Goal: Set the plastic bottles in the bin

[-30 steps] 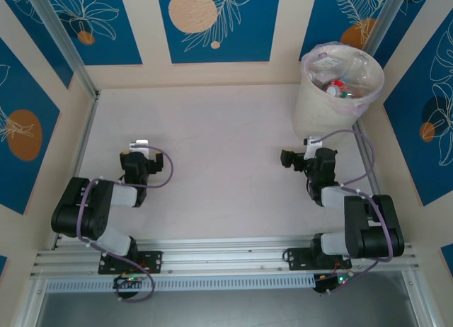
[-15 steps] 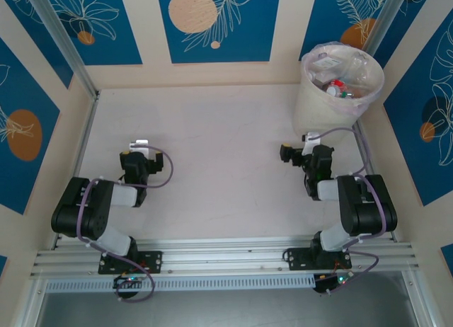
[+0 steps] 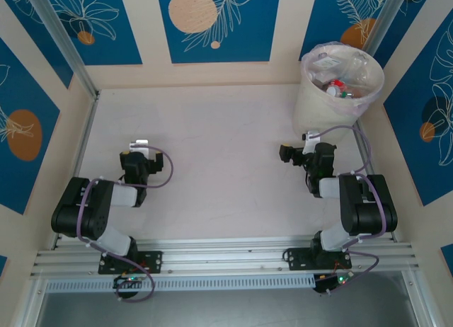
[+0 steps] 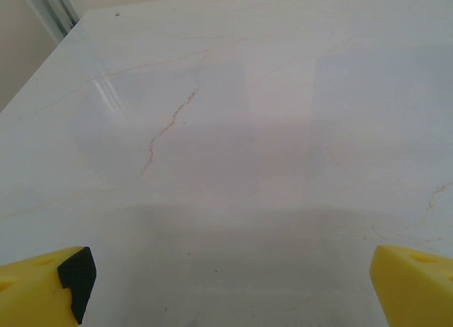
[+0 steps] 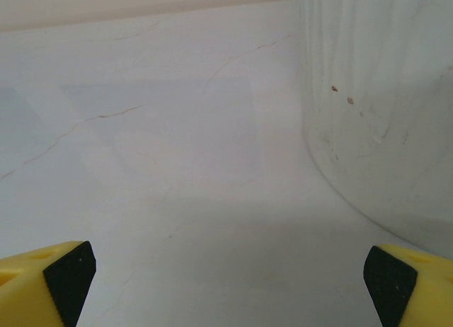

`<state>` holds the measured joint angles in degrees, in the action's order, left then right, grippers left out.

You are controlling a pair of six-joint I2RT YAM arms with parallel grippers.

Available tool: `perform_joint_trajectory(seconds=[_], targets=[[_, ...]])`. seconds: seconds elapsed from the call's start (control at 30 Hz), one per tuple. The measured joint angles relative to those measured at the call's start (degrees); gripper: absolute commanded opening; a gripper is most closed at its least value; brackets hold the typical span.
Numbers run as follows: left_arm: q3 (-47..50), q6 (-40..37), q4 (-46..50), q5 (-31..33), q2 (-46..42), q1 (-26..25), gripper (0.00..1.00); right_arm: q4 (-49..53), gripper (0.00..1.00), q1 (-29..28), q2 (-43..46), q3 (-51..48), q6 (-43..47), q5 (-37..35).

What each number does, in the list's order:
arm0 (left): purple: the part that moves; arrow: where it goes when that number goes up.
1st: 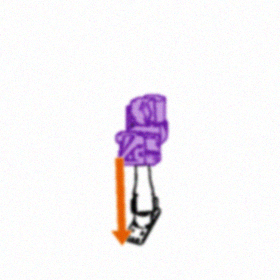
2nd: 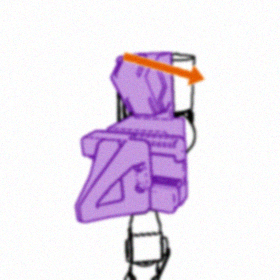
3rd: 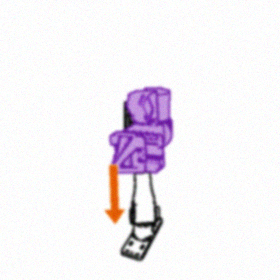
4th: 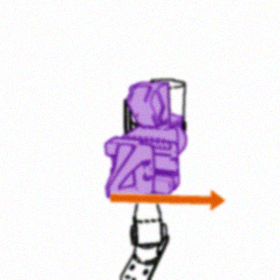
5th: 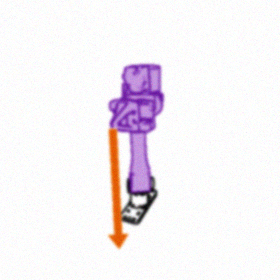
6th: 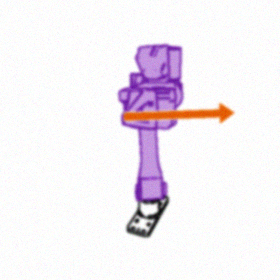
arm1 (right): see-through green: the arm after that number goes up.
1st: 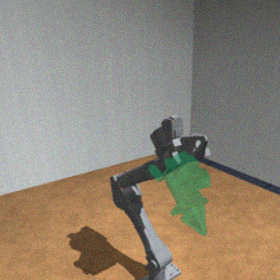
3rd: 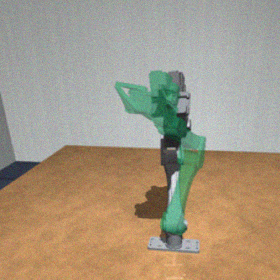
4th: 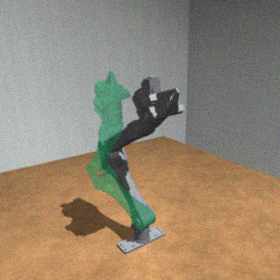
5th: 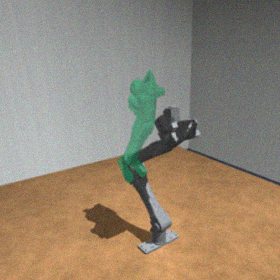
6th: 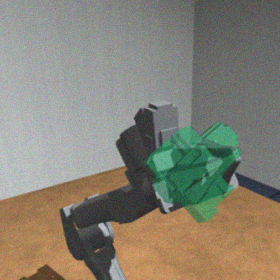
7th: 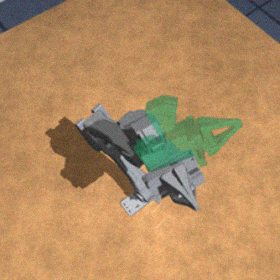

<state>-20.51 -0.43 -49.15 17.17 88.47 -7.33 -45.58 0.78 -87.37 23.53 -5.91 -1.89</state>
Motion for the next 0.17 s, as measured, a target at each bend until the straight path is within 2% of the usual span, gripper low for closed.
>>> perform_joint_trajectory(seconds=[0.17], targets=[[0.0, 0.0, 0.0, 0.0, 0.0, 0.0, 1.0, 0.2, 0.99, 0.0, 0.0, 0.0, 0.0, 0.5]])
